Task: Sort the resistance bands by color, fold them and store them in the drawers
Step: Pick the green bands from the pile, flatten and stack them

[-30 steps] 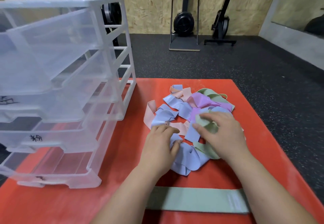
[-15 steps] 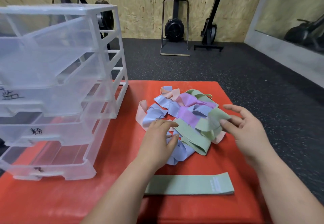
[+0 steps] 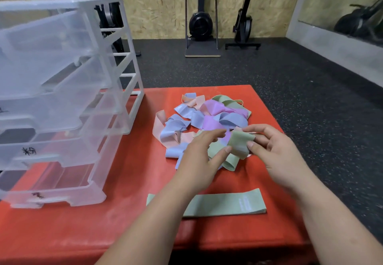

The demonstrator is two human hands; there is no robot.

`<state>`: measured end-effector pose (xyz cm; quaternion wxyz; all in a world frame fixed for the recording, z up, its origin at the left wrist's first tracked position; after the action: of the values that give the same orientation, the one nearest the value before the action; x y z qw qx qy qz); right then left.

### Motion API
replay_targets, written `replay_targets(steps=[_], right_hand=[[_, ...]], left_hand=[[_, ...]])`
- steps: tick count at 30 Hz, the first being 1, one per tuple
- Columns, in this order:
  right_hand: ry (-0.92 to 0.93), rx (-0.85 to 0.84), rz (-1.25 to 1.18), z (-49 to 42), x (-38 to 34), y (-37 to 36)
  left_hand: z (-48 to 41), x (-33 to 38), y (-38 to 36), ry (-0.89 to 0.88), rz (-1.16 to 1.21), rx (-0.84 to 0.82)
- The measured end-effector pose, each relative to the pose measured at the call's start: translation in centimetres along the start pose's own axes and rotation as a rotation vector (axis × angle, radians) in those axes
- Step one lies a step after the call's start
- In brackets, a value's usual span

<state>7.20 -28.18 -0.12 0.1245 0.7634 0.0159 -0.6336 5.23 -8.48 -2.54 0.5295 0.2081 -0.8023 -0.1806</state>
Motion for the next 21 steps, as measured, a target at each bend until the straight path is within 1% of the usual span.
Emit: replay_targets(steps=[2, 5, 9, 10, 11, 13, 15, 18, 21], right_hand=[[0.027, -0.045, 0.069, 0.1, 0.2, -0.4], [0.047, -0.035, 0.196, 0.2, 0.1, -0.5], [0.134, 0.019, 0.554, 0.4, -0.8, 0.1], [0.156, 0.043, 0.588, 0.6, -1.3, 0.2], [0.176, 0.066, 0.567, 0.7, -1.9, 0.4], [0.211, 0.088, 0.421, 1.1, -2.9, 0.6], [0.251, 0.11, 0.271, 1.4, -3.9, 0.9], [0.284, 0.245, 0.061, 1.6, -4.6, 2.6], [0.284, 0.422, -0.083, 1.9, -4.6, 4.7]], left_hand=[[-0.3, 0.0, -0.5, 0.023, 0.007, -0.005], [-0.5, -0.3, -1.0, 0.072, 0.035, -0.017], [-0.8, 0.0, -1.6, 0.031, 0.005, -0.08], [-0.8, 0.0, -1.7, 0.024, -0.001, -0.095], [-0.9, 0.0, -1.7, 0.016, -0.014, -0.107], [-1.0, -0.5, -2.0, -0.004, -0.056, -0.113], [-1.1, -1.0, -1.9, -0.008, -0.099, -0.083], [-1.4, -1.8, -1.3, -0.011, -0.158, -0.027], [-1.6, -2.6, -0.3, -0.002, -0.206, 0.009]])
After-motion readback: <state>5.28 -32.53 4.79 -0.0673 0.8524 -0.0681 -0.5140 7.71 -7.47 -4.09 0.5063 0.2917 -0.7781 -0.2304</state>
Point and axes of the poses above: each hand's wrist, its own z-axis away from the middle knuckle, its own y-axis out of the back of the hand, x = y × z, the point moved 5 cm from there along -z, towards the middle knuckle, and after that the axes turned 1 degree about -y, right-handed, at the moved point
